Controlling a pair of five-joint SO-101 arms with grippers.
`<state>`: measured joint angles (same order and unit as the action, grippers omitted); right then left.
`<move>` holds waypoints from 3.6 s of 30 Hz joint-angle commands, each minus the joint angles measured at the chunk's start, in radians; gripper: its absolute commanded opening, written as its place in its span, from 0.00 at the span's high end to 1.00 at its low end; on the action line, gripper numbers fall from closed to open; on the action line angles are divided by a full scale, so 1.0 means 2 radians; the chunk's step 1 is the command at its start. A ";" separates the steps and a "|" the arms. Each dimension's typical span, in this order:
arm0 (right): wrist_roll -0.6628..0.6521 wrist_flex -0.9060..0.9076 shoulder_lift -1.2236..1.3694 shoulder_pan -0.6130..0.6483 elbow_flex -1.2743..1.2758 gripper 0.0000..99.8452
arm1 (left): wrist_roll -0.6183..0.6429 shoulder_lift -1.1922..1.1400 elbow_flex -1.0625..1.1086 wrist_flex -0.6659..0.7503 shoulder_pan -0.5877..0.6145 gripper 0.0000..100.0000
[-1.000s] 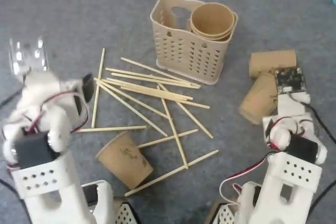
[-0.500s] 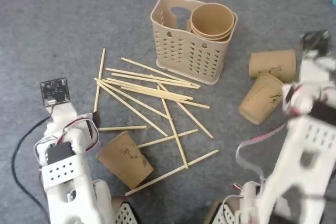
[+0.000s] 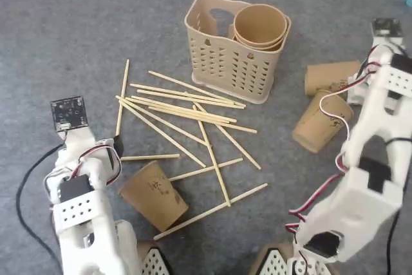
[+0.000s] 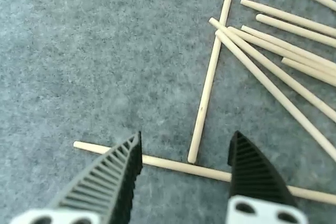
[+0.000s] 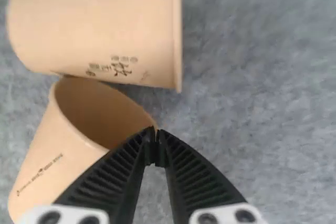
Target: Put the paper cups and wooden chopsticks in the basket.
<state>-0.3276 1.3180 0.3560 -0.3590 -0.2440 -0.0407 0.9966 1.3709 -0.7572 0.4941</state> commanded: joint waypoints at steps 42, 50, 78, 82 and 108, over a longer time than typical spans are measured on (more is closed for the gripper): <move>0.054 0.211 -0.458 0.426 0.199 0.94 | -0.006 0.008 0.005 0.028 0.002 0.75; 0.034 0.219 -0.457 0.324 0.164 0.87 | -0.006 0.008 0.005 0.028 0.002 0.75; 0.016 -0.201 -0.390 0.052 0.417 0.89 | -0.006 0.008 0.006 0.016 0.003 0.75; 0.016 -0.224 -0.300 0.045 0.390 0.99 | -0.006 0.010 0.005 0.016 0.015 0.75; 0.091 -0.017 -0.416 0.360 0.358 0.99 | -0.006 0.011 0.004 0.020 0.015 0.75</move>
<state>-0.1972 1.2474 -0.3590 0.2163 0.5155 -0.0437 0.9966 1.3878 -0.7234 0.5186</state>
